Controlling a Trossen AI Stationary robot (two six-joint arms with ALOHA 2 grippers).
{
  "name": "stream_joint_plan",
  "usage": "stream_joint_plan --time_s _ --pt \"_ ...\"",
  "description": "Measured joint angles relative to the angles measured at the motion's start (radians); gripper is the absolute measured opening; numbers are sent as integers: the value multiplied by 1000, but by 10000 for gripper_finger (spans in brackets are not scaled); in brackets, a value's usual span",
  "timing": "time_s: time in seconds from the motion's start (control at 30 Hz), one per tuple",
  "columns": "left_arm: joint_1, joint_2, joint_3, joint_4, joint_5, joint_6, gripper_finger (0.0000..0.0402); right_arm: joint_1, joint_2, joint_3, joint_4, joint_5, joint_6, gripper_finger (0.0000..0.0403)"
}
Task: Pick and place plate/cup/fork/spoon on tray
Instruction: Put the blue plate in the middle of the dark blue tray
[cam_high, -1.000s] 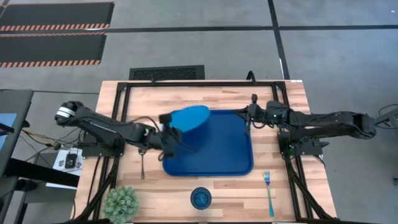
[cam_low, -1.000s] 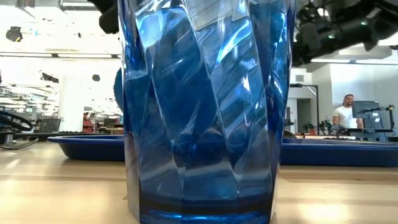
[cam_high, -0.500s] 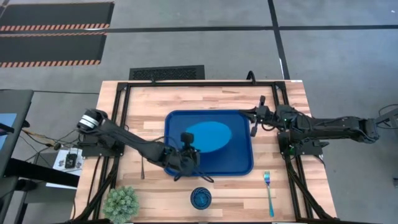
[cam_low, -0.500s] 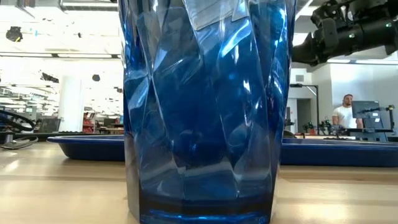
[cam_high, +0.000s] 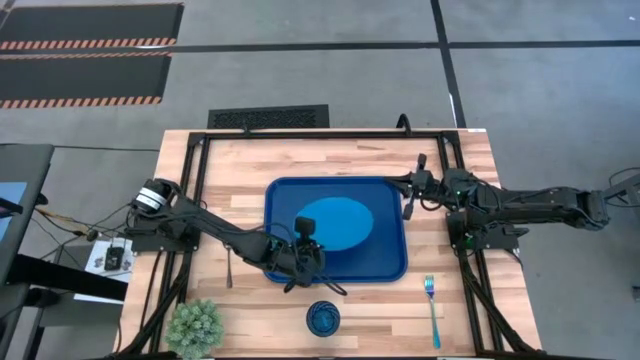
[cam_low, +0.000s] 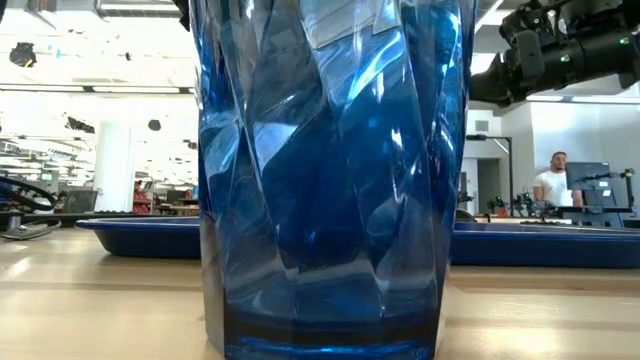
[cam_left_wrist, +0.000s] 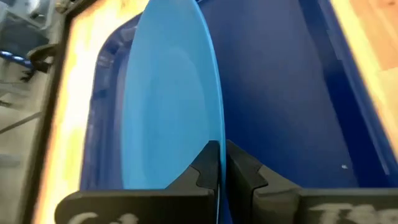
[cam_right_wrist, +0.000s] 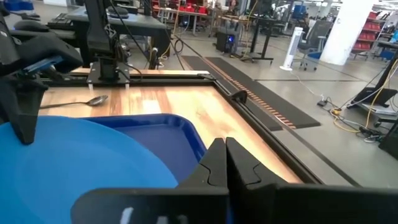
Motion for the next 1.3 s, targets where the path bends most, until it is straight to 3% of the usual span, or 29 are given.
stream_joint_plan --time_s 0.5,1.3 --pt "59 50 -12 82 142 -15 1 0 0 0 0 -2 0 3" --pt "78 98 -11 34 199 -109 2 28 -1 -2 24 -14 -11 4"
